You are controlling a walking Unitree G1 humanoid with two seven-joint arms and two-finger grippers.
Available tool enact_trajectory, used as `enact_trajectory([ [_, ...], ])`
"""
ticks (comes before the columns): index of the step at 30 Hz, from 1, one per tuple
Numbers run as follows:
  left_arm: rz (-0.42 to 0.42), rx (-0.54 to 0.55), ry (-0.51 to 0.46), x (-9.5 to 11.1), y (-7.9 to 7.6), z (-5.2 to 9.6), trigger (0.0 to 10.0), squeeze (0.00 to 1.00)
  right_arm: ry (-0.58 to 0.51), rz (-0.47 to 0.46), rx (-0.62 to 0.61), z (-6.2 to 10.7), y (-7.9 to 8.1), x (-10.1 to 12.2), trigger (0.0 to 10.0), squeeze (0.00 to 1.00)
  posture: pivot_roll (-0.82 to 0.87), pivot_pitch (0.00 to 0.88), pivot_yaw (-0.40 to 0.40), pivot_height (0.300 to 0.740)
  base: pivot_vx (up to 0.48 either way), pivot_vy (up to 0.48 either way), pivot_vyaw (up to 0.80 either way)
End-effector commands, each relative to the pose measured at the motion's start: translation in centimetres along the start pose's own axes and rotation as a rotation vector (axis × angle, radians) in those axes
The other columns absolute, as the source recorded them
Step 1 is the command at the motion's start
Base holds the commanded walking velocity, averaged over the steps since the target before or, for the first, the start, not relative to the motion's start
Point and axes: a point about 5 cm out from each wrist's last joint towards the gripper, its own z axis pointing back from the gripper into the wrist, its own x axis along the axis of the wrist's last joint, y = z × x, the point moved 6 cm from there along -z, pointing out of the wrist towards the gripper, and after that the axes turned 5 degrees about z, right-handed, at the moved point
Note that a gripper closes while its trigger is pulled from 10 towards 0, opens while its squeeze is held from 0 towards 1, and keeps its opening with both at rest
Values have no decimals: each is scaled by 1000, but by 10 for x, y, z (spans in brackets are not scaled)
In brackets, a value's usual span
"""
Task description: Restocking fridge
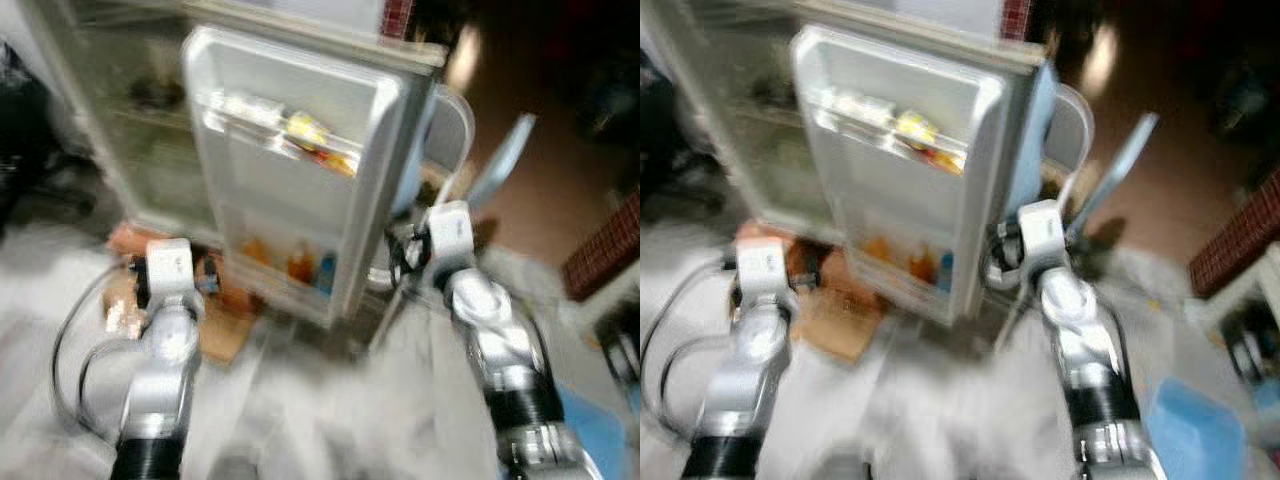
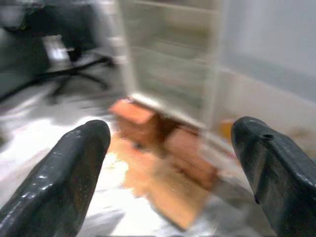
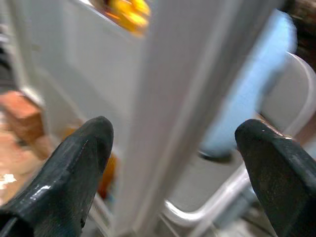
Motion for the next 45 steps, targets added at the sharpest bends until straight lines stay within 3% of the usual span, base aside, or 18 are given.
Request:
enact_trajectory([
  [1, 23, -20, 6, -2, -5, -1, 10000, 0, -8, -14, -12, 0, -2, 1, 10000, 0, 57, 0, -54, 740, 0, 0, 800],
  [8, 24, -43, -21, 5, -12, -1, 10000, 0, -36, -36, -42, -2, -5, 9, 10000, 0, 54, 0, -56, 740, 0, 0, 229],
  [28, 26, -40, -12, 2, -12, -2, 10000, 0, -74, -24, -94, -5, -16, 17, 10000, 0, 55, 0, -55, 740, 340, 0, 0],
  [37, 21, -32, -3, 1, -11, -2, 10000, 0, -78, -10, -124, -9, -25, 20, 10000, 0, 56, 0, -56, 740, 0, 0, 0],
  [45, 63, 14, 35, -5, -6, -3, 10000, 0, -140, 6, -164, -23, -26, 44, 10000, 0, 61, 0, -58, 740, 0, 0, 384],
])
